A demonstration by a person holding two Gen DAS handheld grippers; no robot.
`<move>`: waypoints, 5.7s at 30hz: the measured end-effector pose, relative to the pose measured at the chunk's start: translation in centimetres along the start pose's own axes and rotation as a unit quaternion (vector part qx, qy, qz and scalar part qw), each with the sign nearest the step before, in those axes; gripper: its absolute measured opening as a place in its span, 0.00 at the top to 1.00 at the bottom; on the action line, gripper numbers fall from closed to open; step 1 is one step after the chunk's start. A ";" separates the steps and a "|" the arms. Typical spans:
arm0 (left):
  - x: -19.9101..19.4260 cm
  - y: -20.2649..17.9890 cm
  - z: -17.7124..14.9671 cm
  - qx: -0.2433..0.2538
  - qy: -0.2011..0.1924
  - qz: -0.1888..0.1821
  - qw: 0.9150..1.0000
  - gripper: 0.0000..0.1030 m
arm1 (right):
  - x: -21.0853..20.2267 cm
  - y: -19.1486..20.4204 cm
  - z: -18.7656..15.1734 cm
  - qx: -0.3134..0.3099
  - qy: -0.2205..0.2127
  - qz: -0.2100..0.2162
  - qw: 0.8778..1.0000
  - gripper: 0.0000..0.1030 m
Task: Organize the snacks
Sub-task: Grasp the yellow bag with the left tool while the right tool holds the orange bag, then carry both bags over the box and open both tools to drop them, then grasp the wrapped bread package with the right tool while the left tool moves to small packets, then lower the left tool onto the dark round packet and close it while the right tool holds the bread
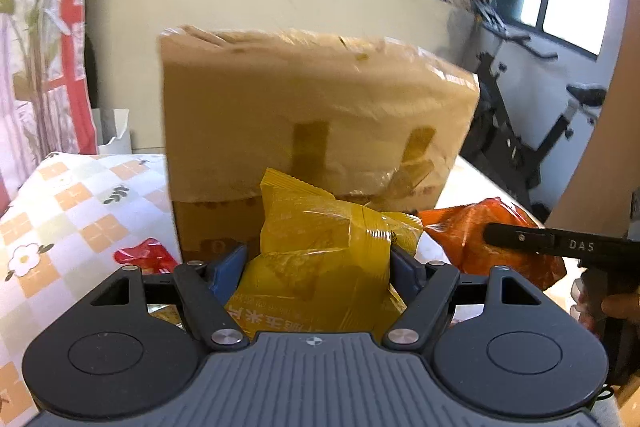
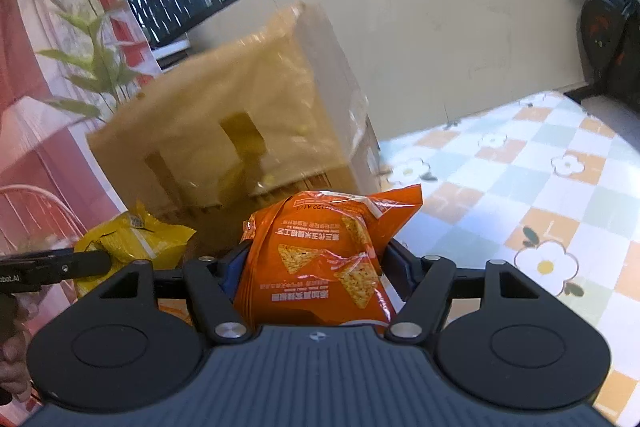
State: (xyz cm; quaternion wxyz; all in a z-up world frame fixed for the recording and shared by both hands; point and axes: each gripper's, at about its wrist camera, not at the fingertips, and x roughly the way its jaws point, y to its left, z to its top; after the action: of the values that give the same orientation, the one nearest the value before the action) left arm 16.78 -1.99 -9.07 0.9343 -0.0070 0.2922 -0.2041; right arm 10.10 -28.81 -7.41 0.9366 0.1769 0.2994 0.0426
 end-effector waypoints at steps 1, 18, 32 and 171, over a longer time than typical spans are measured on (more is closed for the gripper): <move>-0.6 0.4 0.1 -0.007 -0.006 0.001 1.000 0.25 | -0.2 0.3 0.3 -0.002 -0.003 0.001 1.000 0.32; -6.6 2.7 9.4 -0.010 -0.150 0.040 0.988 0.25 | -1.5 7.4 11.9 -0.085 -0.109 0.061 0.988 0.32; 4.4 1.1 19.4 0.015 -0.132 0.074 0.988 0.25 | 12.0 11.0 17.3 -0.192 -0.074 -0.043 0.978 0.32; 0.4 7.5 -5.2 -0.122 0.105 0.102 0.982 0.32 | 8.4 5.6 -7.0 -0.181 0.076 -0.030 0.980 0.23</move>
State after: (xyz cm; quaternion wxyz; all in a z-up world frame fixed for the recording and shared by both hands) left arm 17.06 5.31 -14.61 0.9064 -0.0692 0.4107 -0.0699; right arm 13.08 -19.91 -15.30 0.9285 -0.0084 0.3624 0.0811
